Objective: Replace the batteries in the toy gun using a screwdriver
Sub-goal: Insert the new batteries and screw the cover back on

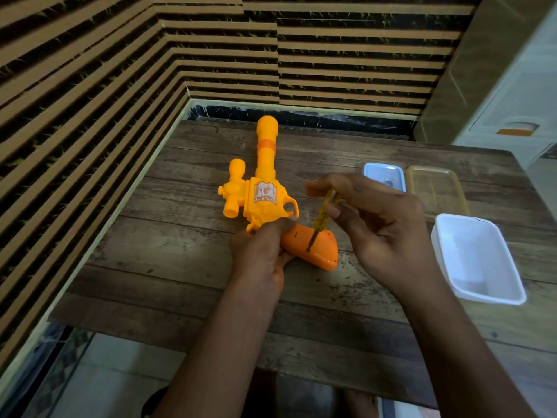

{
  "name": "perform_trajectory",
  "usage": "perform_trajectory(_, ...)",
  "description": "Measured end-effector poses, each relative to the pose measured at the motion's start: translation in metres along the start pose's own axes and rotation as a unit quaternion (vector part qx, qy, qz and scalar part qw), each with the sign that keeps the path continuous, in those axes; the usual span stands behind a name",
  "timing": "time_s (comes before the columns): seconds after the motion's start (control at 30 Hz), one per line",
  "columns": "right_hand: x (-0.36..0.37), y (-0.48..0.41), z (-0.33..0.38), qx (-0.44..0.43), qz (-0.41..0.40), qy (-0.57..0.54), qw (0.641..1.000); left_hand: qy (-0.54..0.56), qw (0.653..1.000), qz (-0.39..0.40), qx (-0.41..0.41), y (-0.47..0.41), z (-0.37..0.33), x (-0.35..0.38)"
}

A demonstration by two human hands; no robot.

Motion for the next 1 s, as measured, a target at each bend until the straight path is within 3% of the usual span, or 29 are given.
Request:
perform_trajectory(0.1,0.001,-0.001,0.0,0.02,0.012,-0.004,1.0,0.002,1.0,-0.006,-0.002,0.001,-0.001,0.0)
perform_trajectory(0.37,-0.004,0.001,0.008,-0.004,-0.046,0.065,0.997,0.008,1.0,0.001,-0.005,-0.001,0.0,0.001)
perform_trajectory(0.6,-0.002,-0.001,0.0,0.024,0.006,-0.021,0.999,0.004,1.0,-0.009,-0.003,-0.004,0.002,-0.002)
perform_trajectory(0.83,-0.008,0.0,-0.001,0.023,-0.073,0.048,0.996,0.004,1.0,-0.005,-0.003,-0.003,0.003,-0.001)
perform_trajectory(1.0,0.003,0.0,0.0,0.021,0.01,-0.019,1.0,0.01,1.0,-0.01,-0.005,-0.001,0.001,0.0)
Point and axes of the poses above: each hand's wrist, its own y-axis away from the middle knuckle, its own x-axis out of the palm, z = x × y, the point moved 10 cm from there along -y, towards the middle knuckle, and after that the axes turned 10 degrees about x, right-handed, at the moved point
